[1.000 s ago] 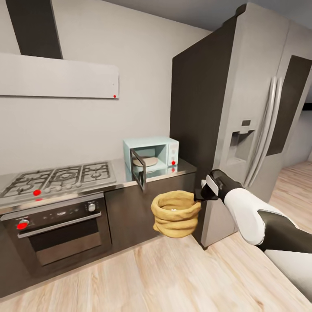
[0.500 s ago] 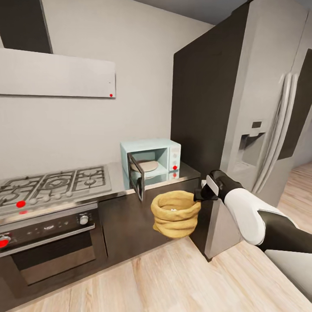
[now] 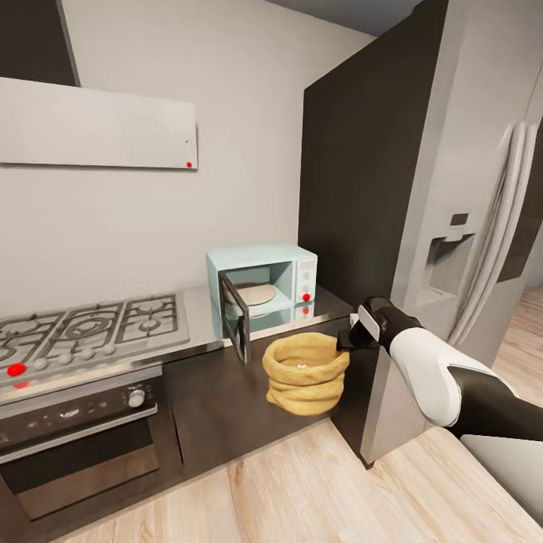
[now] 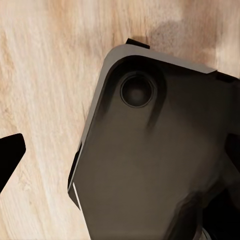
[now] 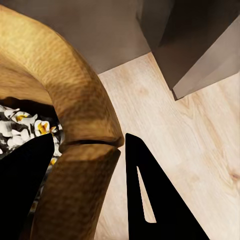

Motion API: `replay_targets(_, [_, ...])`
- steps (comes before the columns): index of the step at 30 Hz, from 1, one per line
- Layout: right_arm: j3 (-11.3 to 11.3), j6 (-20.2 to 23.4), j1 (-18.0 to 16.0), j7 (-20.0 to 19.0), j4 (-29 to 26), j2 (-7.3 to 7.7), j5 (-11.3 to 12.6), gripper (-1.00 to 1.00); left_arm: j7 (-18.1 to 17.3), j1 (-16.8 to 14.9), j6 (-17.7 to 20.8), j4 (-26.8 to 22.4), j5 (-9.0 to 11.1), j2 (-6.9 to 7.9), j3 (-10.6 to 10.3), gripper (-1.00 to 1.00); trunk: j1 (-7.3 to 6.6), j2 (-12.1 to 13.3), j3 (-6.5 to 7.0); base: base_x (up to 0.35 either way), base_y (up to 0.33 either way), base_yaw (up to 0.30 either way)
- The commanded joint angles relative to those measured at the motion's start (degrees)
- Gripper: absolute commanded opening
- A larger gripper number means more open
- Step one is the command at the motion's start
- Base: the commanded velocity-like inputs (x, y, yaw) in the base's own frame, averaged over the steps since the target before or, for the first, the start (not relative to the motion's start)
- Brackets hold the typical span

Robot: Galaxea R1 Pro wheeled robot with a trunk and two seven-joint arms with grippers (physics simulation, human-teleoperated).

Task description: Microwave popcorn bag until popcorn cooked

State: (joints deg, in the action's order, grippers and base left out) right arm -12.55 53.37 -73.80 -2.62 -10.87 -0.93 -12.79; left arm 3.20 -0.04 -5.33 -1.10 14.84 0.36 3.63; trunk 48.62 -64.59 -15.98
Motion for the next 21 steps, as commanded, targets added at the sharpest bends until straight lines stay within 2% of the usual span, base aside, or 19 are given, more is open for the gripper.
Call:
replay_targets(1, [-0.38,0.23,-0.02,-0.28,-0.09,-0.03,-0.60,-1.00,0.05,0.02,-0.11,-0.04,0.01,-0.01,0.33,1.00,0.00,-0.04,-0.07,0.001,0.000,0.000])
replay_targets(11, [-0.39,0.54,-0.02,-0.31,0.33,-0.05,-0.54,-1.00,0.05,0.01,-0.12,-0.04,-0.07,-0.01,0.32,1.00,0.00,-0.04,-0.07,0.000,0.000,0.000])
replay_targets(14, [-0.58,5.42,-0.02,-0.05,-0.25,-0.27,-0.47,-1.00,0.05,0.01,-0.12,-0.04,-0.07,-0.09,0.27,1.00,0.00,-0.04,-0.07,0.000,0.000,0.000])
replay_targets(16, [-0.62,6.63,-0.02,0.12,-0.57,-0.30,-0.48,-1.00,0.10,0.00,-0.12,-0.04,-0.07,-0.09,0.25,1.00,0.00,-0.04,-0.07,0.000,0.000,0.000])
replay_targets(18, [-0.63,6.63,-0.02,0.22,-3.20,-0.35,-0.48,-1.00,0.17,0.03,-0.12,-0.04,-0.07,-0.10,0.29,1.00,0.00,-0.04,-0.07,0.000,0.000,0.000])
replay_targets(21, [-0.59,6.63,-0.02,0.25,-10.38,-0.45,-0.55,-1.00,0.34,0.00,-0.12,-0.04,-0.07,-0.10,0.27,1.00,0.00,-0.04,-0.07,0.000,0.000,0.000])
